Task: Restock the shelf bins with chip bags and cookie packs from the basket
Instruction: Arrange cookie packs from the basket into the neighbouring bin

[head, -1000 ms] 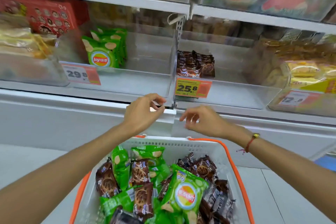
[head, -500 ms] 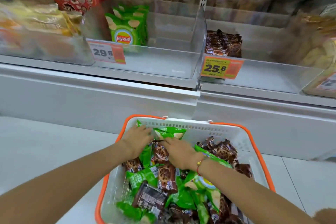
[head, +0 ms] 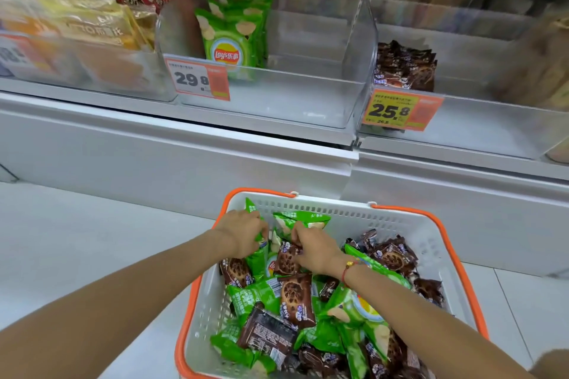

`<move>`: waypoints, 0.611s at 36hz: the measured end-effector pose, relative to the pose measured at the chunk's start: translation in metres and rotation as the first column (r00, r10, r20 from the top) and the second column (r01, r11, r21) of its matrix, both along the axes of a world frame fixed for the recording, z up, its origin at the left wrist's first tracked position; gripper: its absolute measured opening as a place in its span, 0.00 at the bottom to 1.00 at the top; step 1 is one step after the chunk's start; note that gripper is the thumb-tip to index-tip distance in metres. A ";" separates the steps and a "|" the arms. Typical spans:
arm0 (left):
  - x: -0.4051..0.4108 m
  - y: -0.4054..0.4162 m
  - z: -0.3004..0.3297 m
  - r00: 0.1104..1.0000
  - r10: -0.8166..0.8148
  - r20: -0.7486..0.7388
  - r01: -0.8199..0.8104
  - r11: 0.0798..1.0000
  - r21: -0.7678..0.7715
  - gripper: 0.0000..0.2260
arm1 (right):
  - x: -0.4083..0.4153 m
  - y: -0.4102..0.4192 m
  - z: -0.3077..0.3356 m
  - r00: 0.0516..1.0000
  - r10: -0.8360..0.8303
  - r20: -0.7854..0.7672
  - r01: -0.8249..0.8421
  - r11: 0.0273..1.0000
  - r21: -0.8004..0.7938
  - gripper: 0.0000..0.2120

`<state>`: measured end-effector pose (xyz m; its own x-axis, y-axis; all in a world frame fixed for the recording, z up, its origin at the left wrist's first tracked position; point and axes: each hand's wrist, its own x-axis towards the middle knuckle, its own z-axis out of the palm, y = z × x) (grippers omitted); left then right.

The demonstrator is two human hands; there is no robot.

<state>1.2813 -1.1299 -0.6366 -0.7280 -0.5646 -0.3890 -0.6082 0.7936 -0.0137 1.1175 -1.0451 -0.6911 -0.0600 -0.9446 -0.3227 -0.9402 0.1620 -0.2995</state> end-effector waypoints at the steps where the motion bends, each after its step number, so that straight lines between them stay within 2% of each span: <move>1: -0.001 -0.001 0.002 1.000 -0.004 -0.004 0.004 1.000 -0.026 0.15 | -0.002 0.001 0.004 1.000 -0.026 0.004 0.026 1.000 0.014 0.19; 3: -0.003 -0.002 0.005 1.000 0.003 -0.028 -0.005 0.998 -0.066 0.19 | -0.007 0.000 0.015 0.999 -0.031 0.007 0.031 0.999 0.036 0.21; 4: -0.004 -0.003 0.006 0.998 0.021 -0.054 -0.025 0.998 -0.059 0.23 | -0.011 -0.002 0.023 1.000 -0.020 0.004 0.020 1.000 0.024 0.18; 6: -0.008 -0.002 0.011 0.989 0.077 -0.126 -0.075 0.997 0.025 0.32 | -0.020 -0.005 0.047 1.000 -0.023 0.022 0.022 1.000 0.007 0.14; 8: -0.015 0.000 0.018 0.958 0.182 -0.221 -0.135 0.968 0.214 0.39 | -0.033 -0.008 0.075 0.992 -0.070 0.101 0.072 0.997 -0.013 0.16; 10: -0.025 0.003 0.030 0.882 0.344 -0.322 -0.171 0.871 0.461 0.41 | -0.047 -0.009 0.104 0.964 -0.115 0.240 0.124 0.992 -0.022 0.17; 13: -0.044 0.009 0.051 0.699 0.588 -0.407 -0.124 0.660 0.740 0.32 | -0.060 -0.003 0.145 0.845 -0.184 0.503 0.235 0.971 -0.040 0.13; 15: -0.057 0.012 0.065 0.553 0.686 -0.474 -0.066 0.603 0.795 0.24 | -0.067 0.002 0.165 0.745 -0.221 0.630 0.341 0.937 -0.075 0.12; 19: -0.076 0.011 0.095 0.326 0.750 -0.576 0.062 0.591 0.804 0.14 | -0.081 0.010 0.193 0.607 -0.212 0.766 0.416 0.906 -0.079 0.14; 22: -0.088 0.008 0.118 0.227 0.732 -0.642 0.113 0.635 0.764 0.09 | -0.090 0.008 0.212 0.610 -0.183 0.771 0.443 0.885 -0.140 0.14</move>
